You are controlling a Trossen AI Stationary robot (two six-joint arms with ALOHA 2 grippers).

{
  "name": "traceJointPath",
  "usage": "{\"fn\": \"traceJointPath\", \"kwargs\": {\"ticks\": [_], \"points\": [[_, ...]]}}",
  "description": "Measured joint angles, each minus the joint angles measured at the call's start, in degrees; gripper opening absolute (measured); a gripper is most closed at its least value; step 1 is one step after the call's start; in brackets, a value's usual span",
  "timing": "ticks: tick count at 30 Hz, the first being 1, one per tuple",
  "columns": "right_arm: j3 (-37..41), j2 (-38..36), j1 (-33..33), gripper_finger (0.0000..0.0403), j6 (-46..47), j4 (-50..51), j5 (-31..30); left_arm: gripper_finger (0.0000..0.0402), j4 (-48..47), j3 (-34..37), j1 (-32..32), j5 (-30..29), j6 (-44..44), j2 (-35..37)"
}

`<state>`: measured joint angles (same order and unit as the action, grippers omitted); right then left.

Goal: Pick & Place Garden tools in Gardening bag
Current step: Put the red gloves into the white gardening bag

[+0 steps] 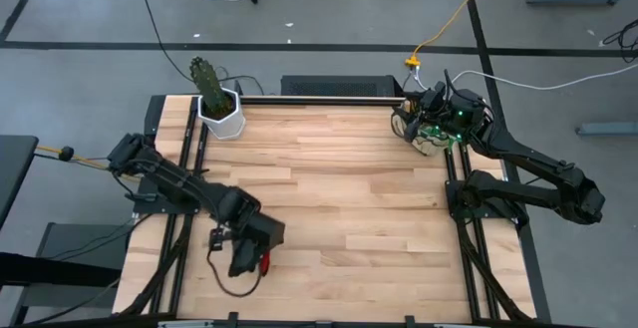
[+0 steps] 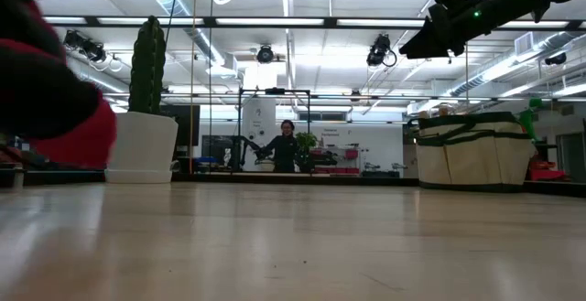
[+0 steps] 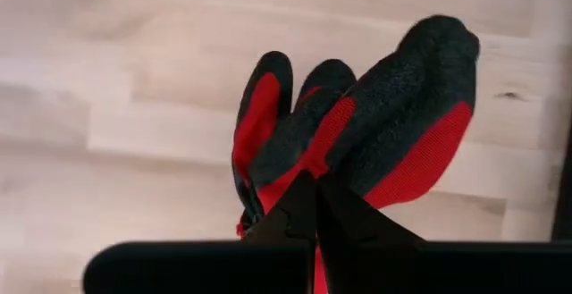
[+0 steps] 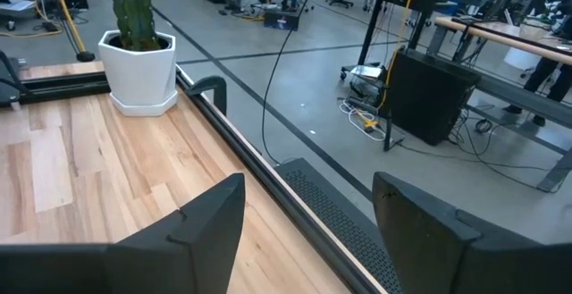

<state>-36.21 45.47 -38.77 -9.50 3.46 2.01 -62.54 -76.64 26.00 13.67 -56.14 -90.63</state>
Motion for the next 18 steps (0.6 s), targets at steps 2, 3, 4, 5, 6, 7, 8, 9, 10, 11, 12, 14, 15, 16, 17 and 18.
{"fn": "traceJointPath", "kwargs": {"ticks": [2,3,4,5,6,7,8,9,10,11,12,14,15,16,17,18], "points": [[0.0,0.0,-0.02,0.0246,0.0,0.0,0.21,0.0002,0.0,-0.28,-2.05,-0.13,-0.04,0.0],[0.0,0.0,-0.01,0.0246,0.0,0.0,0.23,0.0002,0.11,-0.3,-3.17,-0.11,-0.04,0.0],[0.0,0.0,-0.01,0.0246,0.0,0.0,0.25,0.0002,0.21,-0.3,-4.32,-0.12,-0.04,0.0],[0.0,0.0,0.0,0.0246,0.0,0.02,0.26,0.0002,0.27,-0.3,-5.46,-0.12,-0.09,0.0],[0.0,0.0,-0.01,0.0246,0.0,0.0,0.31,0.0002,0.29,-0.3,-6.6,-0.11,-0.36,0.0],[0.0,-0.01,-0.02,0.0246,0.0,0.02,0.38,0.0002,0.35,-0.3,-7.74,-0.13,-1.02,0.0],[0.0,-0.01,-0.02,0.0246,0.0,0.0,0.42,0.0002,0.42,-0.3,-8.81,-0.13,-1.66,0.0],[0.0,0.0,-0.02,0.0246,0.0,0.02,0.43,0.0002,0.5,-0.3,-9.83,-0.15,-2.38,0.0],[0.0,0.0,-0.02,0.0246,0.0,0.01,0.42,0.0002,0.74,-0.3,-10.96,-0.15,-2.83,0.0],[0.0,0.0,-0.02,0.0246,0.0,0.01,0.45,0.0002,1.2,-0.3,-12.08,-0.15,-3.04,0.0],[0.0,0.0,-0.01,0.0246,0.0,0.02,0.45,0.0002,1.78,-0.3,-13.14,-0.13,-3.04,0.0],[0.0,0.0,-0.02,0.0246,0.0,0.02,0.45,0.0002,3.08,-0.3,-15.19,-0.13,-3.08,0.0],[0.0,0.0,0.0,0.0246,0.0,0.02,0.45,0.0002,3.76,-0.3,-16.18,-0.13,-3.08,0.0],[0.0,0.0,-0.02,0.0246,0.0,0.02,0.45,0.0002,4.56,-0.3,-17.05,-0.13,-3.08,0.0],[0.0,0.0,-0.02,0.0246,0.0,0.02,0.45,0.0002,5.36,-0.3,-17.88,-0.14,-3.06,0.0],[0.0,-0.01,-0.02,0.0246,0.0,0.02,0.45,0.0002,6.23,-0.3,-18.64,-0.13,-3.03,0.0]]}}
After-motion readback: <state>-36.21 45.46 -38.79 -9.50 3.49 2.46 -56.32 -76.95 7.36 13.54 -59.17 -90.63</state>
